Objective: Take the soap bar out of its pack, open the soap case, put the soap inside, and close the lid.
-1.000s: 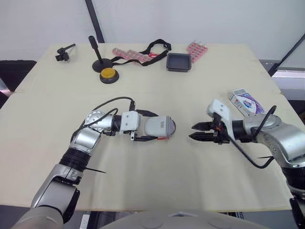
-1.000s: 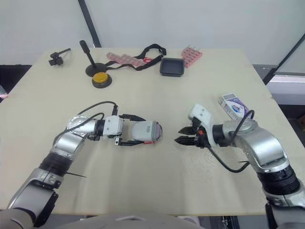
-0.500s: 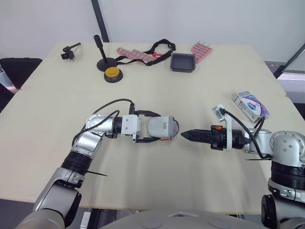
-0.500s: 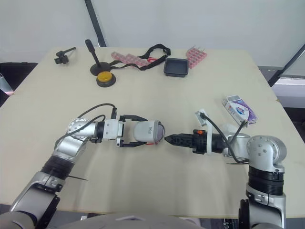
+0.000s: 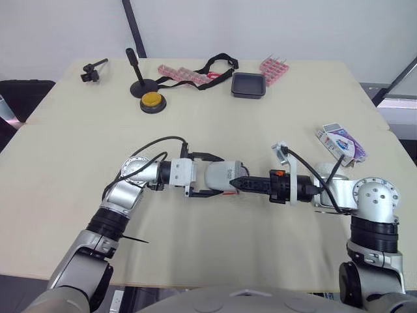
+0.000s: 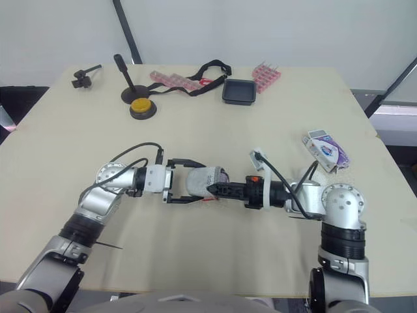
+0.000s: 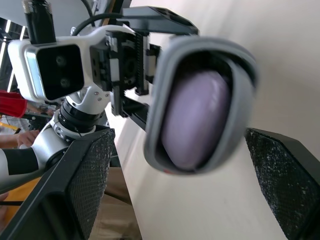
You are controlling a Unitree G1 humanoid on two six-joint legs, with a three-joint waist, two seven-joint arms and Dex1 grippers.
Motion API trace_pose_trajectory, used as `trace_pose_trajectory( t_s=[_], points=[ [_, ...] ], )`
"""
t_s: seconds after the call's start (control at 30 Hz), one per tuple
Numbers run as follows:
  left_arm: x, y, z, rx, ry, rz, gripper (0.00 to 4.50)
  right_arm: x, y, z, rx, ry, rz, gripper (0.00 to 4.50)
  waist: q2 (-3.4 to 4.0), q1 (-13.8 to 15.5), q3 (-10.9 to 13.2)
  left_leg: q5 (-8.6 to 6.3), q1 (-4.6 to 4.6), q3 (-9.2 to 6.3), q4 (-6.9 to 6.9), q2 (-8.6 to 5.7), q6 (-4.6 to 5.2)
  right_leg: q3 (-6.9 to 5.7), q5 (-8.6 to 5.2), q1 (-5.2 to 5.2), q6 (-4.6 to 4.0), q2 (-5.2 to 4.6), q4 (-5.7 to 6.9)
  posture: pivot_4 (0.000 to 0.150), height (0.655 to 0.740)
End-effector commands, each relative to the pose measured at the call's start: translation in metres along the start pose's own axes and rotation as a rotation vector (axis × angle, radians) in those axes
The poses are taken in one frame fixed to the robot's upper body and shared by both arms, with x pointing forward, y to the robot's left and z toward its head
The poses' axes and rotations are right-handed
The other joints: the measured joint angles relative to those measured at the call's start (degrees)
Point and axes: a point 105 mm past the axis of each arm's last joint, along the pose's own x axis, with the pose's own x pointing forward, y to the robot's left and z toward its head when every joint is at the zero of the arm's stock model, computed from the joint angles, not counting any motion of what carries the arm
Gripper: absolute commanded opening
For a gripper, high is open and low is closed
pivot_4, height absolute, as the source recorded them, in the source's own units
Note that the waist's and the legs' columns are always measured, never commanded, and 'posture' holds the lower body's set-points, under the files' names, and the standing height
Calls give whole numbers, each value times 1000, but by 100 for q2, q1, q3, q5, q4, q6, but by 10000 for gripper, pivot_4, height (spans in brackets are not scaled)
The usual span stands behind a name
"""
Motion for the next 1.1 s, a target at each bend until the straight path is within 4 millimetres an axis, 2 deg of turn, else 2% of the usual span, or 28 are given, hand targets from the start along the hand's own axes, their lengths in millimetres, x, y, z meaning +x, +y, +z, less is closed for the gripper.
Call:
trace_pose_trajectory(
  t_s=[0.03, 0.67, 0.7, 0.77, 0.9, 0.93, 1.1],
  points=[
    [2, 6, 13, 49, -37, 12, 34756, 2, 7, 4, -27, 3, 18, 44470, 0, 2, 0, 0, 0, 0, 0, 0, 0, 0, 0, 0, 1, 0, -1, 1500, 7291],
    [4, 6, 12, 49, -28, 8, 34756, 13, 2, 4, -12, 28, 0, 44470, 0, -21, 0, 4, 0, 0, -16, 0, -7, -2, 1, 0, 2, 1, -7, 1500, 7291],
    [4, 6, 13, 48, -28, 10, 34756, 13, 1, 5, -9, 23, -7, 40324, 0, -22, 0, 4, 1, 0, -16, 0, -7, -2, 1, 0, 2, 1, -8, 1500, 7291],
    [4, 7, 13, 46, -26, 14, 34756, 14, -1, 5, -5, 17, -17, 36426, 0, -31, 0, 5, 0, 0, -17, 0, -8, -2, 1, 0, 2, 1, -8, 1500, 7291],
    [4, 7, 12, 48, -24, 14, 34756, 15, -1, 5, -2, 14, -20, 23508, 0, -42, 0, 6, 1, 0, -19, 0, -8, -4, 1, 0, 2, 1, -8, 1500, 7291],
    [4, 7, 12, 48, -23, 14, 34756, 15, -1, 5, -1, 14, -20, 22164, 0, -46, 0, 6, 1, 0, -19, 0, -9, -3, 1, 0, 2, 1, -8, 1500, 7291],
    [4, 7, 11, 47, -20, 15, 34756, 17, -1, 5, 12, 6, -7, 22142, 0, -50, 0, 6, 1, 0, -23, -1, -9, -4, 1, 0, 2, 1, -11, 1500, 7291]
  ],
)
